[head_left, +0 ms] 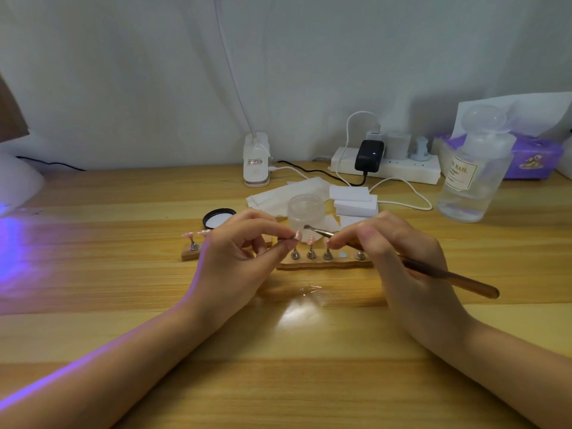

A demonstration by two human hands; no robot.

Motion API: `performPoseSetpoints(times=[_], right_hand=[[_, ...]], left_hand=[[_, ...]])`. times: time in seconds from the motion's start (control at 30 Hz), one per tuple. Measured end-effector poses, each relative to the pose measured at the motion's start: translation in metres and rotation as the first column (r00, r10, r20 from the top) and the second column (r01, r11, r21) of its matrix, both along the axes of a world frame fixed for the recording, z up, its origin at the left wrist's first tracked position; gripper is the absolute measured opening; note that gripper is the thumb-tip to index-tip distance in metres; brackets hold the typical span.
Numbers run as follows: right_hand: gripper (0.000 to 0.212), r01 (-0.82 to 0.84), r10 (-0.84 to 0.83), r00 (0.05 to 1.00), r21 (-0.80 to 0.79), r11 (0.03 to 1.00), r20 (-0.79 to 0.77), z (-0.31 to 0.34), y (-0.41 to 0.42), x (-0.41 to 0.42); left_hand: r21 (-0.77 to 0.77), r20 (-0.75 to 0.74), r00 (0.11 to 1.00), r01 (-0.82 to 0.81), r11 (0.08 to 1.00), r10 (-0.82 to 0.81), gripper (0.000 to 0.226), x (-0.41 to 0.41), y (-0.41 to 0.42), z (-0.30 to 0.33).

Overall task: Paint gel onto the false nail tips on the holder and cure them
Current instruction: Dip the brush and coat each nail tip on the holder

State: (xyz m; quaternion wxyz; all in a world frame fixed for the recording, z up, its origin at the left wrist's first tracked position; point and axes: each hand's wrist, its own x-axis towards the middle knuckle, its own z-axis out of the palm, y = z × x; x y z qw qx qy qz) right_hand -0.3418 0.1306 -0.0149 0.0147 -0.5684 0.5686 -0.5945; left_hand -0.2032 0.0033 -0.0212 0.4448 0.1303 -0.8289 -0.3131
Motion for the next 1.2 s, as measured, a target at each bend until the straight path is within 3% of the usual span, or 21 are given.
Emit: performPoseSetpoints(times=[0.2,0.4,0.67,0.87,1.03,1.2], right_hand=[[0.030,-0.055,0.050,0.993,-0.040,0.998,-0.104,-0.0009,-0.0013,0.0035],[0.034,0.007,-0.007,1.000,0.023,1.000,0.009,-0.0015,-0.0009,-0.0002],[0.035,-0.077,0.068,0.987,-0.058,0.995,-0.146,-0.0022,-0.0006,0.0023],[0.031,-0.026,0.025,0.997,-0.018,0.999,-0.072,-0.0006,0.0000,0.0016],[0.034,-0.078,0.074,0.991,-0.034,0.996,-0.108,-0.0011,0.0011,0.0028],[0.034,-0.045,0.045,0.999,-0.012,0.999,-0.014,0.0002,0.0009,0.0020]], left_hand=[[0.023,-0.008,1.000,0.003,1.000,-0.003,0.011,-0.0008,0.0015,0.0010],[-0.007,0.014,1.000,-0.012,1.000,0.012,0.010,-0.0006,0.0007,0.0008],[0.001,0.011,1.000,-0.001,1.000,0.001,0.011,-0.0001,0.0022,0.0021],[-0.002,0.004,1.000,0.009,1.000,-0.009,0.011,-0.0005,0.0028,0.0030],[0.007,0.007,1.000,-0.006,1.000,0.006,0.009,-0.0010,0.0023,0.0022],[0.005,0.007,1.000,-0.002,1.000,0.002,0.008,0.0001,0.0025,0.0016]])
